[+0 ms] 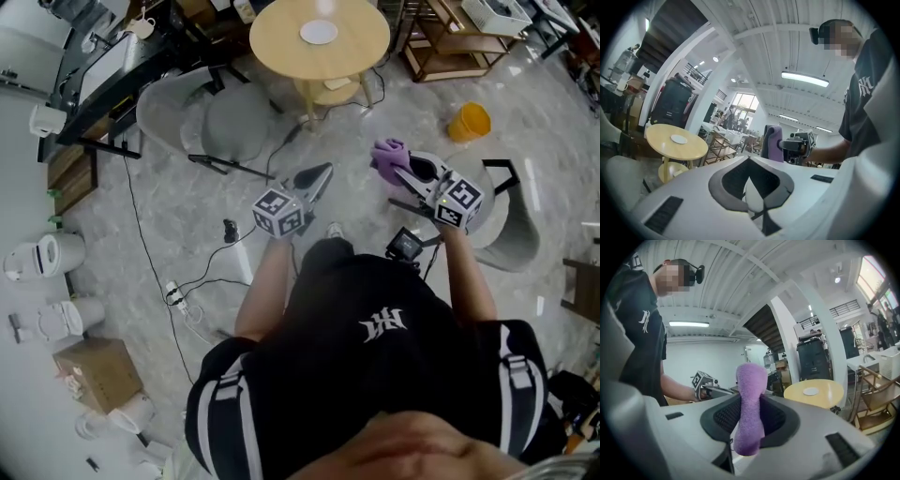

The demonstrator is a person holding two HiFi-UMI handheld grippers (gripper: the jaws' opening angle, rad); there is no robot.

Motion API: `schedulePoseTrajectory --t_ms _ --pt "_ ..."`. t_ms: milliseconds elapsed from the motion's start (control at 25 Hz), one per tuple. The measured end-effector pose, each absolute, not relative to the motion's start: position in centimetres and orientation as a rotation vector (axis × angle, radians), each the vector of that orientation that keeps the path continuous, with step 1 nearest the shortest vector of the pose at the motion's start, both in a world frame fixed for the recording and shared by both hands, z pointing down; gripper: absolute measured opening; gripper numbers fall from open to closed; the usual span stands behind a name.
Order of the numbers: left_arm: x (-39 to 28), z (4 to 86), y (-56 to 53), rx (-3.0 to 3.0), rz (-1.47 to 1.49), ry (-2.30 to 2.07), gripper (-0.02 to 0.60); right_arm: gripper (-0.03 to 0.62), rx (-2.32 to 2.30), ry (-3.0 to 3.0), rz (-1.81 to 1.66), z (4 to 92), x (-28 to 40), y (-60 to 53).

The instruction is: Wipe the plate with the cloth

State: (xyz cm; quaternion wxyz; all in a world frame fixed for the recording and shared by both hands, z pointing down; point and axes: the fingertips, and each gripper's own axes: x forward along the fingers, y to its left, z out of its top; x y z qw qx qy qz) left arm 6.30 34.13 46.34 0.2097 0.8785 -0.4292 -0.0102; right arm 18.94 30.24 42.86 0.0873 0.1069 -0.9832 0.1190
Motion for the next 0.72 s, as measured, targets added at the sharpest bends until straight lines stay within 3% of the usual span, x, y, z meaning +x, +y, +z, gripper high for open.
schedulePoseTrajectory --t_ms 280,720 --pt "1.9 45.8 28.8 2.476 -0.026 -1.164 0.005 0.106 0.347 -2.93 0.317 41.5 14.2 25.3" --pt "-0.7 47.9 19.3 2.433 -0.004 -1.188 0.005 0.106 0.36 -2.915 0.377 44.2 13.7 16.2"
